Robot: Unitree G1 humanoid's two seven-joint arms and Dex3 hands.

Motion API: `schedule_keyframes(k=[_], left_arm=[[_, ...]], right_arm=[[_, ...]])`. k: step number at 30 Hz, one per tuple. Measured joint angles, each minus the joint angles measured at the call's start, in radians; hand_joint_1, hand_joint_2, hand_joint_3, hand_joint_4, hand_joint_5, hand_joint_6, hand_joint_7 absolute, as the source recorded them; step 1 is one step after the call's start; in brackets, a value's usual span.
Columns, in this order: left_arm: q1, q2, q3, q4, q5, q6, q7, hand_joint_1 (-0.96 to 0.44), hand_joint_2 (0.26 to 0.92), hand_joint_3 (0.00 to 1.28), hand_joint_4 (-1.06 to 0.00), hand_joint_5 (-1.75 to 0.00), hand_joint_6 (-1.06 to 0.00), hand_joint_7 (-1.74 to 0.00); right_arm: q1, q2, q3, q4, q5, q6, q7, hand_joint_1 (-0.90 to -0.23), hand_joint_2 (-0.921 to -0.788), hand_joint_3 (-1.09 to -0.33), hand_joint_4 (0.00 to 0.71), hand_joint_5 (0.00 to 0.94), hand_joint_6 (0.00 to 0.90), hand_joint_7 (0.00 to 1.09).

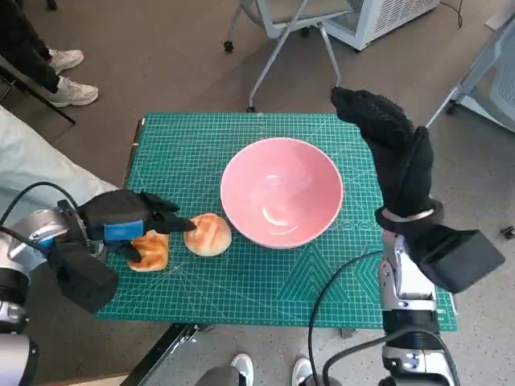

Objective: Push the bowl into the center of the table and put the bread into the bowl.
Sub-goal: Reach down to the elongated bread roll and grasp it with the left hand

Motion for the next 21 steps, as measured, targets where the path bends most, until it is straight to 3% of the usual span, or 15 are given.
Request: schedule_keyframes(k=[12,21], left_arm=[[0.004,0.0,0.007,-0.018,-0.068,0.04,-0.088,-0.01,0.787,0.02,-0.59,-0.01,-0.66,-0.04],[0.019,0.011,0.021,-0.05,-0.083,0.039,-0.097,-0.01,0.78,0.01,-0.6,-0.01,-0.67,-0.03]], right_arm=[[0.015,0.002,-0.001,-0.004,0.002,0.001,0.0,-0.73,-0.921,-0.838,0.173,0.001,0.0,0.63],[0.015,0.003,-0.001,-0.004,0.002,0.001,0.0,-0.733,-0.921,-0.842,0.174,0.001,0.0,0.63]])
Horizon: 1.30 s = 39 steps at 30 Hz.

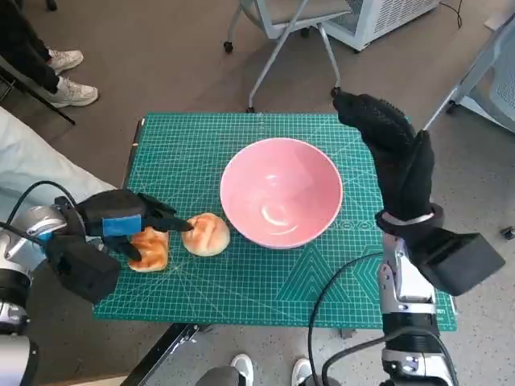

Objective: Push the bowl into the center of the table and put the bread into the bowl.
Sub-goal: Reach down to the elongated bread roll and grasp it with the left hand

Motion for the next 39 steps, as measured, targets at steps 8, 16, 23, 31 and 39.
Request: schedule_keyframes(k=[8,16,23,31,39], left_arm=[[0.007,0.012,0.006,-0.023,0.0,0.0,0.0,-0.05,0.759,0.0,-0.57,0.0,-0.66,-0.01],[0.016,0.028,0.028,-0.054,-0.027,-0.006,-0.02,-0.08,0.724,0.0,-0.56,0.0,-0.65,-0.01],[0.017,0.05,0.049,-0.102,-0.065,-0.008,-0.049,-0.1,0.716,0.0,-0.55,0.0,-0.65,0.0],[0.022,0.064,0.065,-0.157,-0.077,-0.004,-0.073,-0.09,0.715,0.0,-0.56,0.0,-0.65,0.0],[0.025,0.082,0.066,-0.183,-0.055,0.001,-0.07,-0.09,0.716,0.0,-0.54,0.0,-0.64,0.0]], right_arm=[[0.0,0.002,0.0,0.003,0.0,0.0,0.0,-0.736,-0.921,-0.841,0.174,0.001,0.0,0.63],[0.0,0.002,0.0,0.003,0.0,0.0,0.0,-0.73,-0.921,-0.843,0.174,0.001,-0.001,0.62],[0.002,0.002,0.001,0.003,0.0,0.0,0.0,-0.723,-0.921,-0.85,0.174,0.001,-0.001,0.62],[0.002,0.002,0.001,0.004,0.0,-0.001,0.0,-0.723,-0.921,-0.853,0.174,0.001,0.0,0.62],[0.002,0.002,0.001,0.005,0.0,-0.002,0.0,-0.722,-0.921,-0.853,0.171,0.0,0.0,0.62]])
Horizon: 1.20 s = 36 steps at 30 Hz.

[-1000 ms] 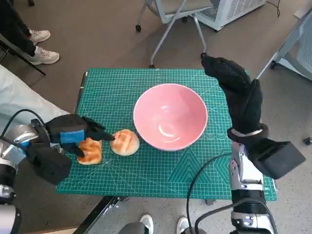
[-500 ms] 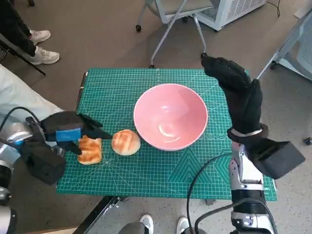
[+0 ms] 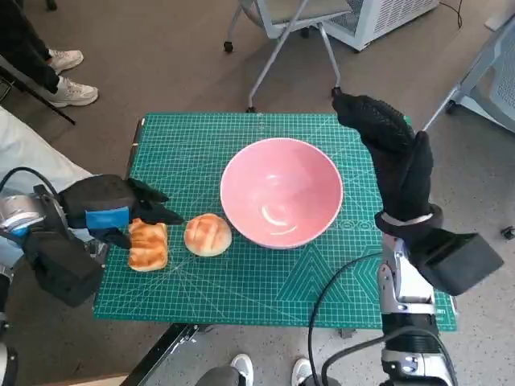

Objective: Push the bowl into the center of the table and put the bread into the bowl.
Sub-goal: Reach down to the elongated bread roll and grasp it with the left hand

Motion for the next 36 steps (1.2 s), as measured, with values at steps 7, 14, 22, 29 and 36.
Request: schedule_keyframes(k=[7,14,22,29,36], left_arm=[[0.002,0.003,-0.005,0.0,0.073,0.005,0.04,-0.06,0.718,0.0,-0.47,0.0,-0.59,0.0],[0.005,0.008,-0.032,0.0,0.178,0.01,0.096,-0.04,0.721,0.0,-0.37,0.0,-0.49,0.0],[0.005,0.028,-0.061,-0.005,0.251,0.027,0.112,-0.06,0.722,0.0,-0.29,0.0,-0.4,0.0],[0.005,0.036,-0.073,-0.008,0.264,0.04,0.112,-0.1,0.71,0.0,-0.28,0.0,-0.39,0.0],[0.004,0.035,-0.09,0.006,0.28,0.04,0.147,-0.11,0.702,0.0,-0.28,0.0,-0.39,0.0]], right_arm=[[0.0,0.0,0.0,0.001,0.0,0.0,0.0,-0.721,-0.921,-0.854,0.17,0.0,0.0,0.62],[0.002,0.0,0.001,0.004,0.001,0.0,0.003,-0.722,-0.921,-0.853,0.17,0.0,0.0,0.62],[0.009,0.0,0.0,0.0,0.001,0.002,0.003,-0.728,-0.921,-0.851,0.171,0.0,0.0,0.62],[0.01,0.0,0.0,-0.003,0.003,0.009,0.003,-0.729,-0.921,-0.848,0.172,0.001,0.001,0.62],[0.016,0.003,0.0,-0.008,0.003,0.015,0.003,-0.729,-0.921,-0.847,0.173,0.001,0.003,0.62]])
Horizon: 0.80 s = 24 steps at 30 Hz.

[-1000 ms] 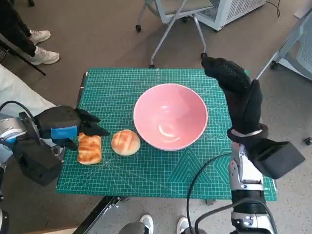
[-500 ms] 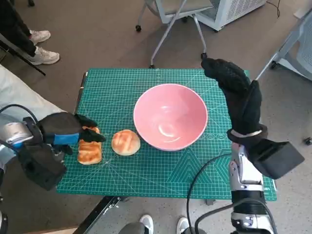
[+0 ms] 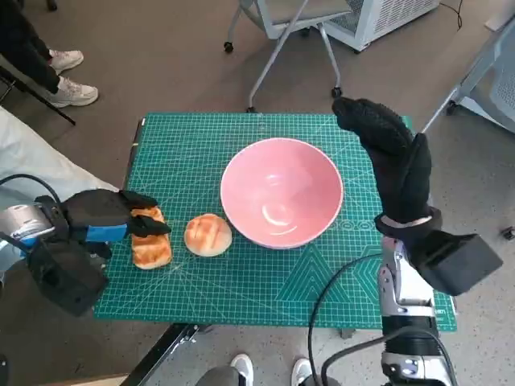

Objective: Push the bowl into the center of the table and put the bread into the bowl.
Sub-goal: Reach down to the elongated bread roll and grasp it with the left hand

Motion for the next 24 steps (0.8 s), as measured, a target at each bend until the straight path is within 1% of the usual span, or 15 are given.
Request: schedule_keyframes(k=[7,15,21,24], left_arm=[[-0.006,-0.007,-0.03,0.021,0.036,-0.002,0.069,-0.04,0.709,0.0,-0.29,0.0,-0.39,0.0],[-0.015,-0.016,-0.054,0.042,0.047,-0.011,0.119,-0.01,0.711,0.0,-0.29,0.0,-0.4,-0.01],[-0.022,-0.023,-0.068,0.05,0.065,-0.023,0.159,-0.05,0.706,0.0,-0.3,0.0,-0.41,-0.01],[-0.026,-0.024,-0.071,0.05,0.07,-0.03,0.172,-0.11,0.696,0.0,-0.31,-0.01,-0.42,-0.01]], right_arm=[[0.002,0.006,0.0,0.0,0.0,0.004,0.0,-0.73,-0.921,-0.847,0.176,0.002,0.003,0.62],[0.008,0.01,0.0,-0.001,0.0,0.008,0.0,-0.732,-0.921,-0.842,0.177,0.003,0.01,0.62],[0.011,0.01,-0.001,-0.001,0.002,0.011,0.0,-0.731,-0.921,-0.839,0.177,0.002,0.014,0.62],[0.012,0.01,-0.001,-0.004,0.002,0.015,0.0,-0.731,-0.921,-0.84,0.177,0.002,0.017,0.62]])
